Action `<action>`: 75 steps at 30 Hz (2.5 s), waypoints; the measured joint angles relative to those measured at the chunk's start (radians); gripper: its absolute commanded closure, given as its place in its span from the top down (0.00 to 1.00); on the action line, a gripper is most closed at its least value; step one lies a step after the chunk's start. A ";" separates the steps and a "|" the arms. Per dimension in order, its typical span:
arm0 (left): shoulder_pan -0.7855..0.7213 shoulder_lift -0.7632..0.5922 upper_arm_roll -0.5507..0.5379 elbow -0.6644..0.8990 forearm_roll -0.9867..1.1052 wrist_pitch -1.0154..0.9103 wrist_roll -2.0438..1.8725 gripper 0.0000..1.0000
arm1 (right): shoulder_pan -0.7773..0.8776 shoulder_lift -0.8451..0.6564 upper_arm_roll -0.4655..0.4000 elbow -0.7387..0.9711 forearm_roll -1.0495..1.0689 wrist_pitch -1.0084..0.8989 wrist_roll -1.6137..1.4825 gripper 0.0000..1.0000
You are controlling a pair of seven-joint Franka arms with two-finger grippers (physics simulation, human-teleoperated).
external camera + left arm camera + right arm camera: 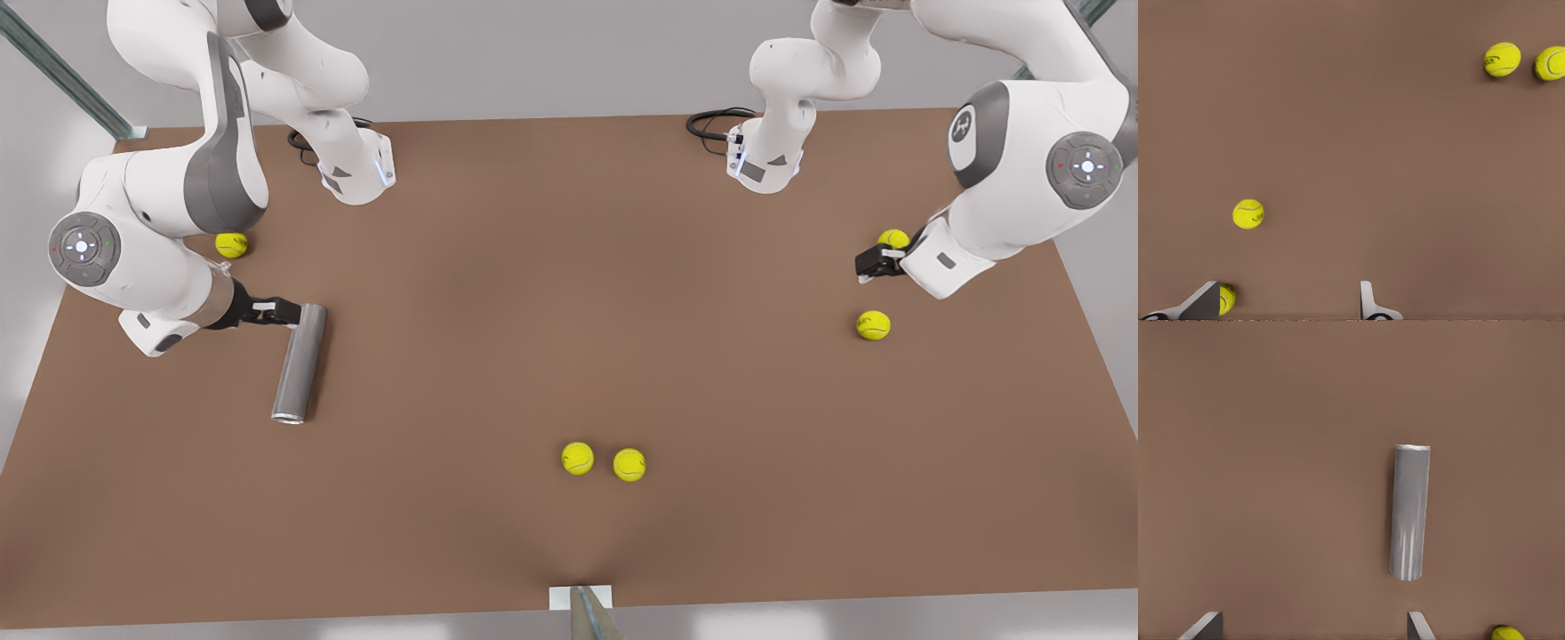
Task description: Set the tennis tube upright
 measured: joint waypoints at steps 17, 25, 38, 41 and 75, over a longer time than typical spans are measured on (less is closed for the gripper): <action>0.001 0.008 0.000 -0.005 -0.001 -0.002 0.000 1.00 | -0.097 0.047 -0.003 -0.502 -0.018 0.473 0.095 1.00; 0.001 0.009 -0.001 -0.005 -0.003 -0.002 -0.001 1.00 | -0.150 0.138 -0.017 -0.536 -0.014 0.583 0.091 1.00; 0.000 0.012 -0.005 -0.005 -0.005 -0.006 -0.002 1.00 | -0.158 0.178 -0.017 -0.659 -0.017 0.769 -0.011 1.00; 0.000 0.012 -0.005 -0.005 -0.005 -0.006 -0.002 1.00 | -0.167 0.178 -0.017 -0.675 -0.018 0.778 -0.026 1.00; -0.002 0.023 -0.005 -0.006 -0.005 -0.012 -0.003 1.00 | -0.201 0.241 -0.017 -0.729 -0.039 0.908 -0.028 1.00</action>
